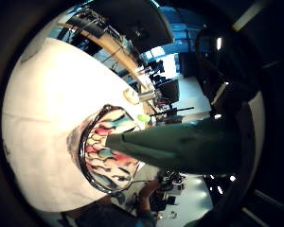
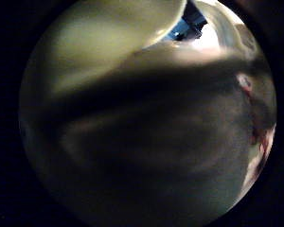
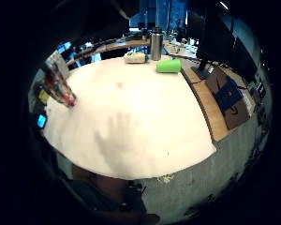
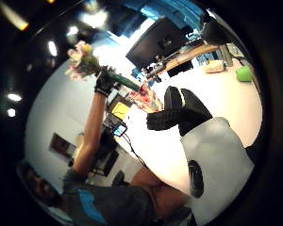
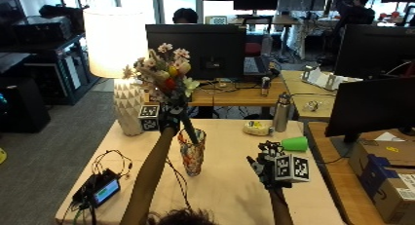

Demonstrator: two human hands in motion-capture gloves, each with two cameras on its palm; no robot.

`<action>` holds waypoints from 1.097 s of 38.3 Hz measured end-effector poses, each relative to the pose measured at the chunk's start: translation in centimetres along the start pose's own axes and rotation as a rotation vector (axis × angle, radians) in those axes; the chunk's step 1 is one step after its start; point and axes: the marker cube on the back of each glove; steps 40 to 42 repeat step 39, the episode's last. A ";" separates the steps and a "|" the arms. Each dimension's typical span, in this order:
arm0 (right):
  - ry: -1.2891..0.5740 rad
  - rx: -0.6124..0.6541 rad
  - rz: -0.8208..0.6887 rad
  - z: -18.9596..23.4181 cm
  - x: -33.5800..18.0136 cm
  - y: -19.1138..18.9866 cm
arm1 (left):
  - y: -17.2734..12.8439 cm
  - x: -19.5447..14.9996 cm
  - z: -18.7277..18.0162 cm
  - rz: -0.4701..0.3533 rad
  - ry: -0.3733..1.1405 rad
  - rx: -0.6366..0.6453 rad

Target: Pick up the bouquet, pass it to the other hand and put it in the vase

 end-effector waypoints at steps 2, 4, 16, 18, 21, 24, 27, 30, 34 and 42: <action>0.000 0.000 0.005 0.1 0.4 0.0 | -1.3 -1.7 1.3 -0.057 0.020 -0.021; 0.002 -0.002 0.007 0.1 0.7 0.0 | -1.8 -2.9 2.0 -0.086 0.017 -0.040; 0.000 -0.006 -0.009 -0.1 -0.4 0.0 | 0.2 -6.1 1.7 -0.094 -0.033 -0.155; -0.001 0.001 -0.015 -0.3 -0.7 -0.1 | 1.1 -5.3 0.8 -0.062 -0.073 -0.147; -0.002 0.010 -0.021 -0.5 -1.1 -0.2 | 1.9 -3.6 -0.9 -0.003 -0.113 -0.109; -0.003 0.013 -0.028 -0.7 -1.5 -0.2 | 2.5 -1.9 -2.6 0.067 -0.119 -0.070; -0.001 0.015 -0.034 -0.6 -1.9 -0.2 | 3.6 0.0 -4.0 0.127 -0.112 -0.048; 0.002 0.015 -0.039 -0.4 -2.2 -0.2 | 4.5 1.3 -5.0 0.166 -0.103 -0.038; -0.003 0.018 -0.050 -0.3 -2.8 -0.3 | 6.3 3.4 -6.0 0.190 -0.100 -0.038; -0.007 0.024 -0.066 -0.4 -3.6 -0.3 | 8.5 5.9 -7.0 0.236 -0.148 -0.020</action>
